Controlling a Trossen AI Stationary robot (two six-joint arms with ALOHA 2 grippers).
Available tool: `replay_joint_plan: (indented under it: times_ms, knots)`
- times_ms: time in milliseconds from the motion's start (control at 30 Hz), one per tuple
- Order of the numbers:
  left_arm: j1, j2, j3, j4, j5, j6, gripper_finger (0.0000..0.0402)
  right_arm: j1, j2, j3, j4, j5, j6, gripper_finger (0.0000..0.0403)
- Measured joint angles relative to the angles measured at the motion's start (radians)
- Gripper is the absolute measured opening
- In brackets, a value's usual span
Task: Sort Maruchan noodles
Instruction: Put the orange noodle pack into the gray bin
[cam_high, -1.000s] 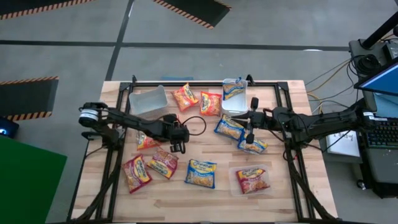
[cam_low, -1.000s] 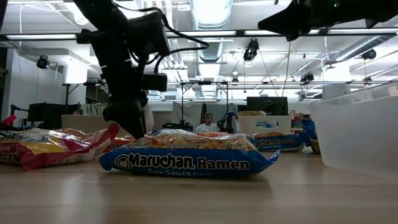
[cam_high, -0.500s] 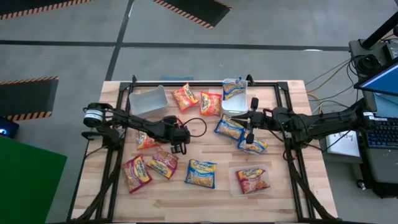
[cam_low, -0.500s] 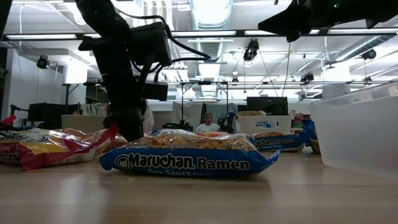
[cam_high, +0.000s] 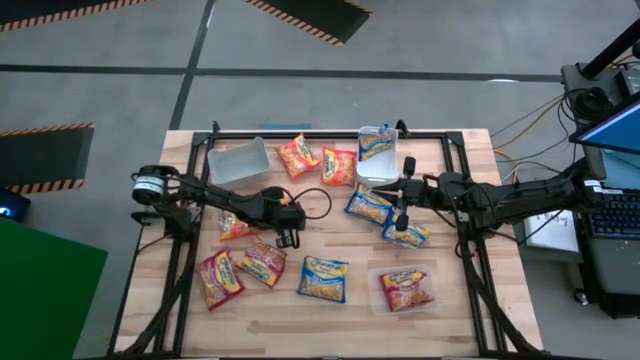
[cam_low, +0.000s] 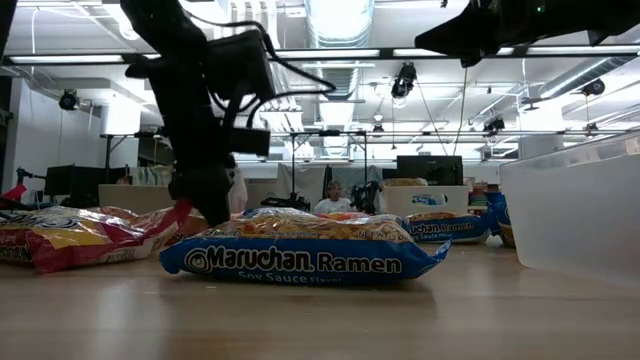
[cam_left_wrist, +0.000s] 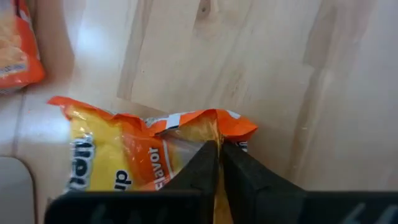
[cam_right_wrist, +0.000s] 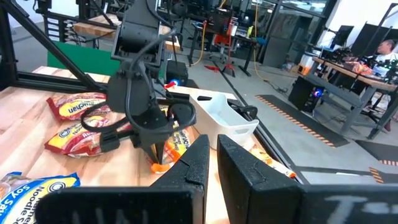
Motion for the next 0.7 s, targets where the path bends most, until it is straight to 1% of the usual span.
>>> replay_joint_plan:
  times_ms: [167,233,533,700]
  knots:
    - [0.000,-0.109,-0.001,0.031,-0.004,0.013,0.0001,0.000,0.000,0.000,-0.001,0.000,0.000,0.0022]
    - [0.000,-0.166,-0.001,0.043,-0.030,0.026,0.0001,0.000,0.000,0.000,-0.001,0.000,0.000,0.0022]
    - [0.006,-0.443,-0.001,0.047,-0.217,0.055,0.0000,0.000,0.000,0.001,-0.001,0.000,-0.003,0.0022]
    - [0.020,-0.555,0.000,0.044,-0.417,0.072,0.0000,0.000,0.000,0.001,-0.001,0.000,-0.003,0.0022]
